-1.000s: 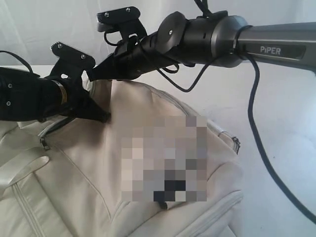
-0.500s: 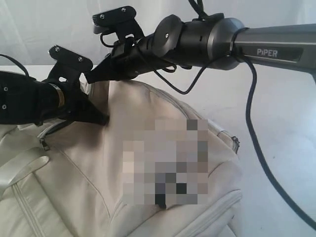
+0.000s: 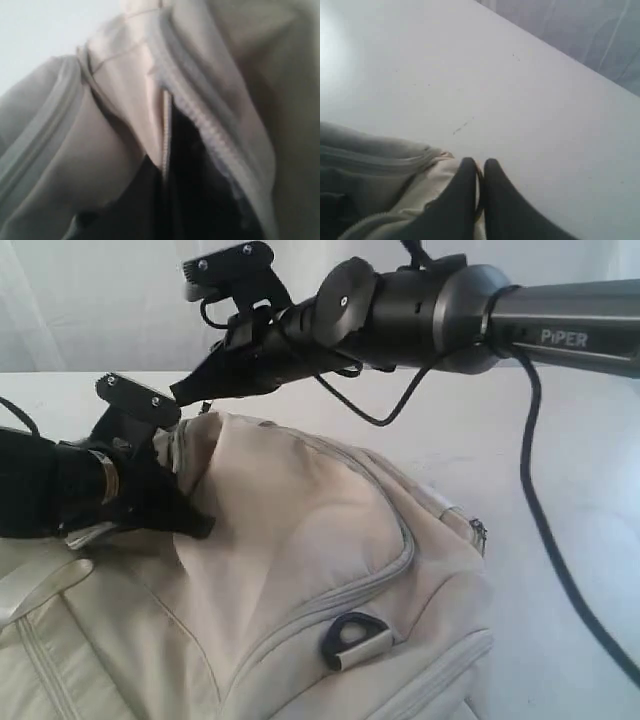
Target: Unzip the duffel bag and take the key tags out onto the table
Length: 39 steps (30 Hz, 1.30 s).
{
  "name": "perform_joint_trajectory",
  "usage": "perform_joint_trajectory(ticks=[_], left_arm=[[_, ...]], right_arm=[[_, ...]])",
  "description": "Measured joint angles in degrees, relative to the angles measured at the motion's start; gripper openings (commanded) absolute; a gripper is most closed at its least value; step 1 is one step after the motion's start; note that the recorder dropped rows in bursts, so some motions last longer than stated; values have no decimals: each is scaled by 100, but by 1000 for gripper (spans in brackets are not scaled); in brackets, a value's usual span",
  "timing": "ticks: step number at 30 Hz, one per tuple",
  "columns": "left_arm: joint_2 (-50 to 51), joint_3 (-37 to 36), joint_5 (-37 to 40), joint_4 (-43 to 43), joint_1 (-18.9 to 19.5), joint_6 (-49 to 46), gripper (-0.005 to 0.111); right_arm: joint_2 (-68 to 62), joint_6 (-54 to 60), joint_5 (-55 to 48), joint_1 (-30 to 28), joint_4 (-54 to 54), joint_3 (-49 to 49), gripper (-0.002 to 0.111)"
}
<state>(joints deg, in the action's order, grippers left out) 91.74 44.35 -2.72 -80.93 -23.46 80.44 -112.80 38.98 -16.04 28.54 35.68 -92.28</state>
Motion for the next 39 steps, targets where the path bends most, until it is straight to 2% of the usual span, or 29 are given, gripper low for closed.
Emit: perform_joint_trajectory(ticks=[2,3,5,8,12,16,19,23,25,27,30,35,37,39], left_arm=[[-83,-156,-13,-99,-43,-133,0],[-105,-289,94,-99,-55,-179,0],[-119,-572,272,-99,-55,-216,0],[-392,-733,573,-67,-67,-226,0],[-823,-828,854,58,-67,-215,0],[-1161,-841,867,127,-67,-215,0],[-1291,-851,851,158,-67,-215,0],[-1426,-862,524,184,-67,-215,0],[-1478,-850,487,184,-67,-194,1],[-1552,-746,605,197,-67,-141,7],[-1701,-507,943,197,-67,-131,25],[-2029,-87,1741,210,-67,-316,68],[-2123,44,1981,210,-67,-444,76],[-2229,148,2146,240,-67,-516,75]], right_arm=[[121,99,40,0,131,0,0],[206,153,409,-28,160,-38,0],[499,207,932,-190,217,-146,0],[832,214,1165,-470,279,-234,0],[913,214,890,-657,302,-97,0],[892,154,34,-743,302,28,2],[879,113,-585,-733,323,51,14],[806,102,-1038,-540,337,51,40],[784,102,-1161,-404,337,51,47],[774,102,-1307,-286,337,51,50],[736,102,-1497,-137,337,51,50],[582,102,-1665,-100,280,188,50],[545,73,-1674,-100,116,273,50],[532,-100,-1716,-100,-232,337,50]])
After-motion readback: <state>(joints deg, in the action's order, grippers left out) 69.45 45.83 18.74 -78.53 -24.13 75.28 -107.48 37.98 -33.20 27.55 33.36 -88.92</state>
